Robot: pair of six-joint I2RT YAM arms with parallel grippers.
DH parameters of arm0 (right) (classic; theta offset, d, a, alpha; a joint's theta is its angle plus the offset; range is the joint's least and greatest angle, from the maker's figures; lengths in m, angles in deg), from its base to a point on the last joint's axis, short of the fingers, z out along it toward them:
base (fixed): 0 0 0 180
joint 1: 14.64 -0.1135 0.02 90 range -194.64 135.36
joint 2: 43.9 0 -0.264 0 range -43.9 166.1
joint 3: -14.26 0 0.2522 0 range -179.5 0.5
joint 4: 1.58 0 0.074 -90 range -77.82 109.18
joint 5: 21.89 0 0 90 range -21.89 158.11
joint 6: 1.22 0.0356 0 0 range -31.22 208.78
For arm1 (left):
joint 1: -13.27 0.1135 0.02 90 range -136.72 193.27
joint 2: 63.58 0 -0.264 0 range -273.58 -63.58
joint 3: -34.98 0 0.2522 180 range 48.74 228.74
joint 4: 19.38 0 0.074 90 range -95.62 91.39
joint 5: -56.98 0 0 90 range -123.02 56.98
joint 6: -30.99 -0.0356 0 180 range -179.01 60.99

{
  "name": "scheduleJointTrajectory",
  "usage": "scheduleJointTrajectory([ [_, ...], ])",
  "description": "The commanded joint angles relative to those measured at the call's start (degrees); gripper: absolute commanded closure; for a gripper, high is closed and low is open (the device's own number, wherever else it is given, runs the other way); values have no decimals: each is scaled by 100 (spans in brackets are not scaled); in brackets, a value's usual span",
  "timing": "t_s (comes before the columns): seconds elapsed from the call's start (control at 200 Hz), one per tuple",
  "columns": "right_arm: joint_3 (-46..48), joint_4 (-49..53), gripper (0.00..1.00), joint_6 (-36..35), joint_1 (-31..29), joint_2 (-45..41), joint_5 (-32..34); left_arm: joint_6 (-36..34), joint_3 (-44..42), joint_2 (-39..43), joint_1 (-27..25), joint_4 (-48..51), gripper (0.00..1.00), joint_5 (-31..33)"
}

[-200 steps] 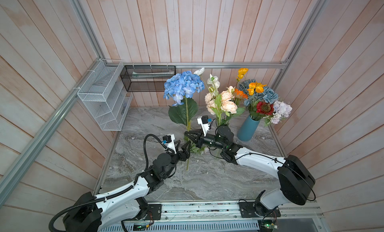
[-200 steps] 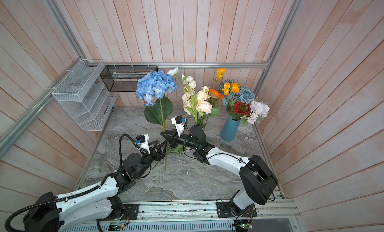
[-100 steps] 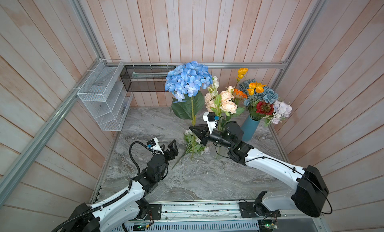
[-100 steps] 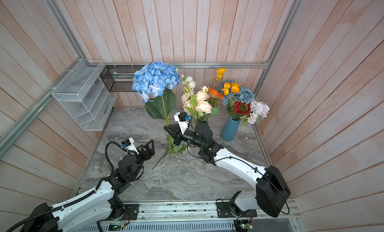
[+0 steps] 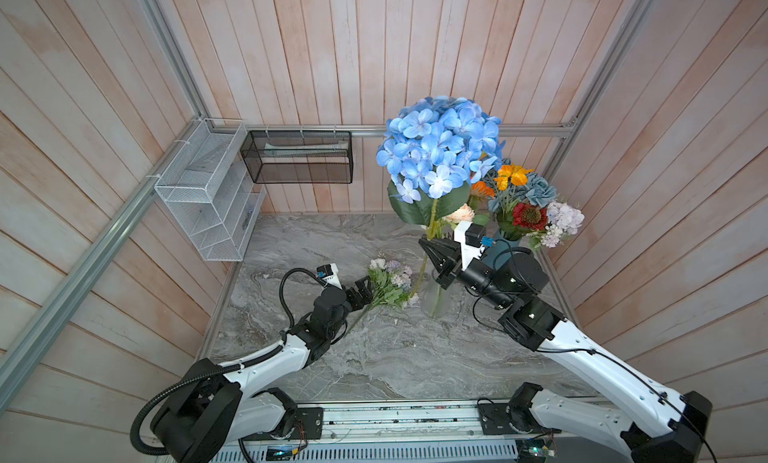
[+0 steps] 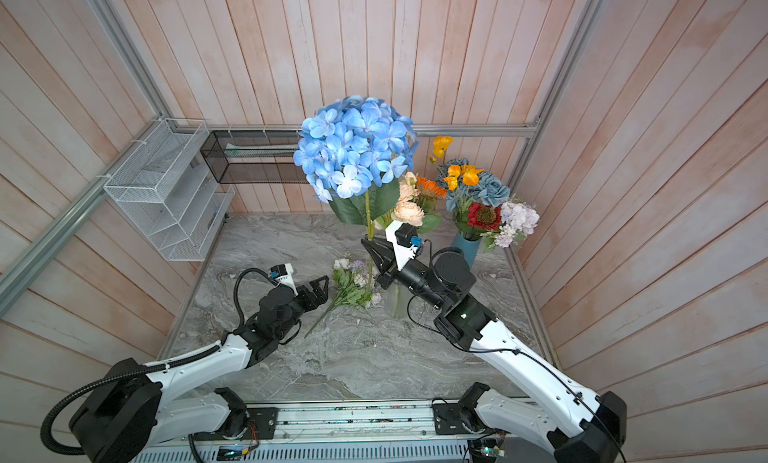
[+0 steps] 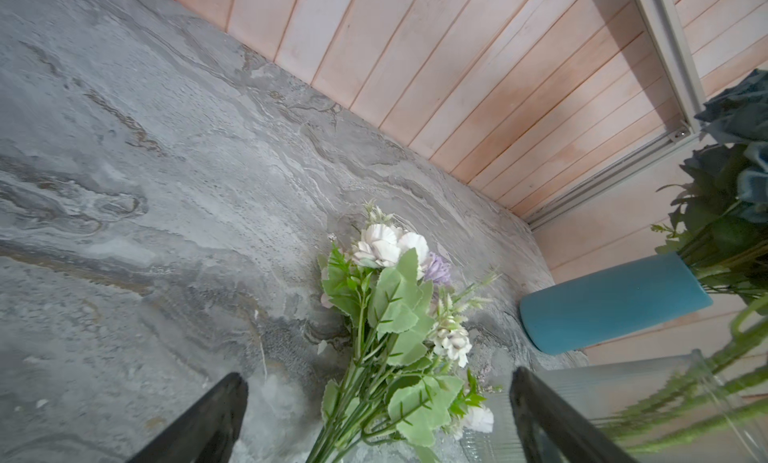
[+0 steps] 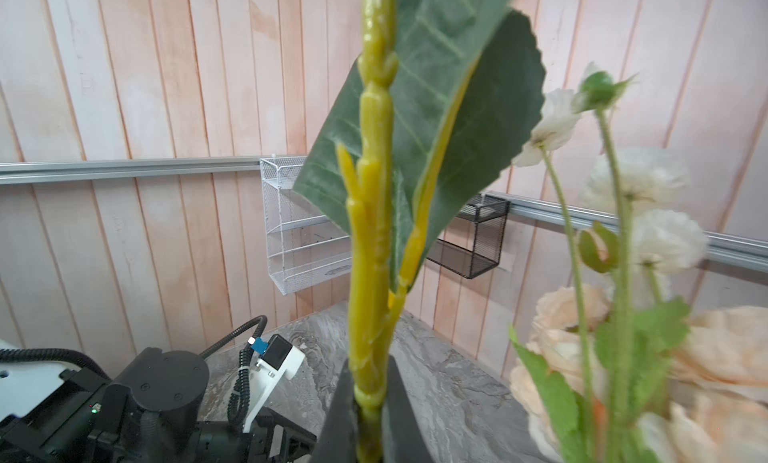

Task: Arrange the flowers into the vase
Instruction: 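Carry the hydrangea to the glass vase with the right gripper while the left withdraws, then lower the hydrangea stem into the clear glass vase with the right gripper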

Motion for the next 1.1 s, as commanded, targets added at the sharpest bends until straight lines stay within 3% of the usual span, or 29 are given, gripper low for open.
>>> scheduleJointTrajectory([
  [0.0,93,294,100,-291,159,-377,749,-51,167,-131,45,-42,0,-203],
  [0.33,75,633,100,-129,869,-748,1614,-60,196,-171,51,-108,0,-212],
  [0.775,684,-247,100,-53,1290,-463,1382,-51,165,-180,59,-74,0,-238],
  [1.095,1367,-668,100,492,1334,-85,1021,-25,128,-175,60,-62,0,-229],
])
